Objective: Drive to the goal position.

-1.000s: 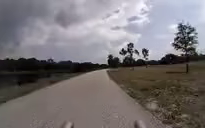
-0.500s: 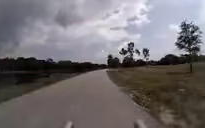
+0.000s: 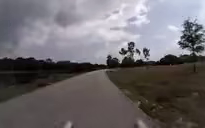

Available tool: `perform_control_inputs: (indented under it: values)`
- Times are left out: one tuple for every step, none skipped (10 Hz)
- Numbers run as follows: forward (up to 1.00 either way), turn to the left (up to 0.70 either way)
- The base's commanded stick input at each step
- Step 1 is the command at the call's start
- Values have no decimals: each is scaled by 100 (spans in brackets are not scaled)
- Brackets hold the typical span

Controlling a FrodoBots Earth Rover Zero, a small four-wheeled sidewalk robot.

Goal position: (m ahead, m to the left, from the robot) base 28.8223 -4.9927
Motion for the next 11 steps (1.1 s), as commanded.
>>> perform_control_inputs:
  values:
    - [85,0]
    - [85,0]
    - [85,0]
    - [85,6]
    - [85,25]
    - [85,32]
    - [85,25]
    - [85,4]
    - [85,0]
    - [85,0]
    - [85,0]
